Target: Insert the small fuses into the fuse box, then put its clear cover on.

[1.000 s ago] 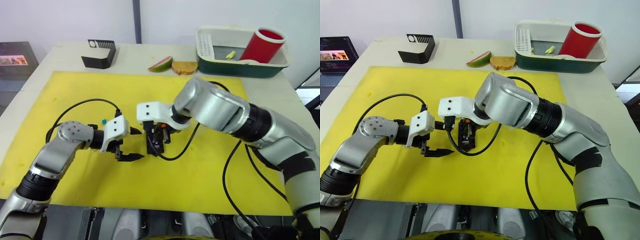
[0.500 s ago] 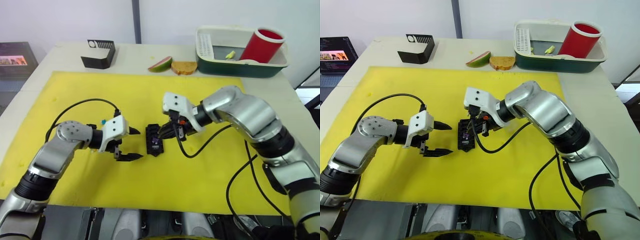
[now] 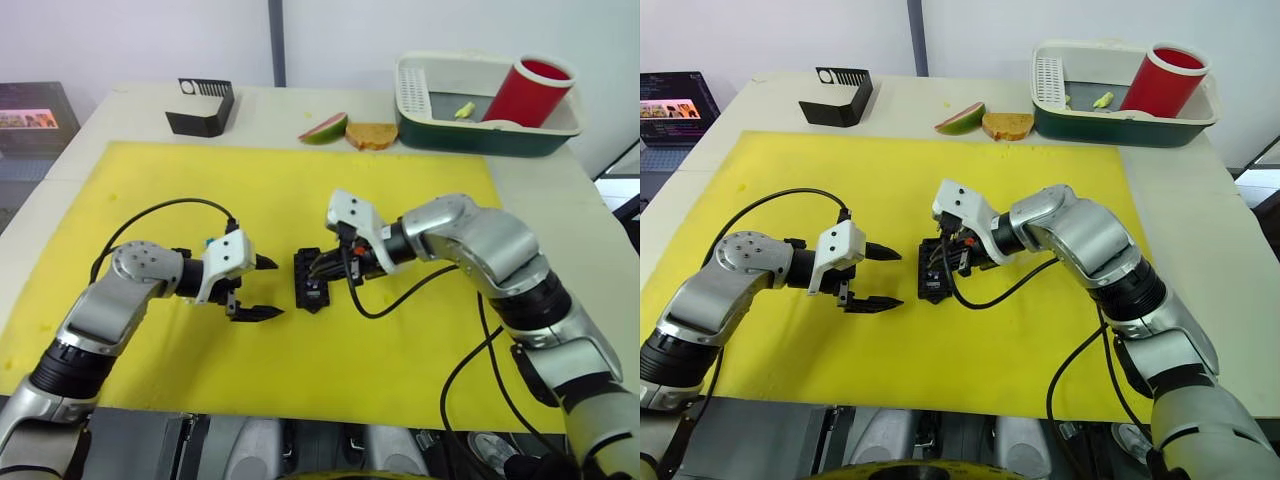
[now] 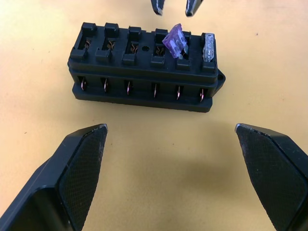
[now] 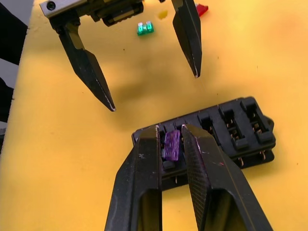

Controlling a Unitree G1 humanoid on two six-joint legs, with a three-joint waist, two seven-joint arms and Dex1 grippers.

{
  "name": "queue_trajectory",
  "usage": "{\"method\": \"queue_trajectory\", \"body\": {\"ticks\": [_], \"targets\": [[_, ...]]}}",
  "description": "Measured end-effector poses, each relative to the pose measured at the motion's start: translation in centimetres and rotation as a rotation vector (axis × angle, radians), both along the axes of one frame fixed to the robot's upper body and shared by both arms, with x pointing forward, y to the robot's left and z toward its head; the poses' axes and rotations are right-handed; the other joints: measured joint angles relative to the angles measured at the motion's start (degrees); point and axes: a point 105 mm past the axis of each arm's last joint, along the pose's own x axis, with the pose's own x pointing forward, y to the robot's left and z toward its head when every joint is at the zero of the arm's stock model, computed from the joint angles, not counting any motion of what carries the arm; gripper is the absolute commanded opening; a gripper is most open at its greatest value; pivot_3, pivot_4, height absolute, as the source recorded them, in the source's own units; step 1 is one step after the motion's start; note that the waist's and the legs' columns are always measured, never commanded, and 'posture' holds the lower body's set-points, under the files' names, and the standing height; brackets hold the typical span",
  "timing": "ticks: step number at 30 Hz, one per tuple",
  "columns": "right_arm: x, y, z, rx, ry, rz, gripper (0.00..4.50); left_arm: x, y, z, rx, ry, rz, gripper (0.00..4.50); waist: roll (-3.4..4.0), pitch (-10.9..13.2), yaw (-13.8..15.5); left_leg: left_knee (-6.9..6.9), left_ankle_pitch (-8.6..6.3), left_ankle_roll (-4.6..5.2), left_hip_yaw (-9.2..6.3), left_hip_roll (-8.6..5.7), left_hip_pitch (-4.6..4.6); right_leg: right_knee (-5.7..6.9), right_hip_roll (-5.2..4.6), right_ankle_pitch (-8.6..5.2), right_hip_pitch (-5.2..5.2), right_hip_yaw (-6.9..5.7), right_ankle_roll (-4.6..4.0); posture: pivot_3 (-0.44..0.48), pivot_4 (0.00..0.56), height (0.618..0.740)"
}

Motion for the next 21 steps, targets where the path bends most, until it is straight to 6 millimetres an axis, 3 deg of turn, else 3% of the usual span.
{"method": "queue_trajectory", "body": {"ticks": [21], "targets": [[0.2,-0.4,-1.5,-0.042,0.040,-0.032,0.85,-0.1,-0.1,0.1,0.000,-0.004,-0.003,4.50,0.00,0.0,0.0,0.00,0.00,0.01,0.00,0.00,0.00,0.00,0.01,0.00,0.00,0.00,0.00,0.000,0.150,0.740]]}}
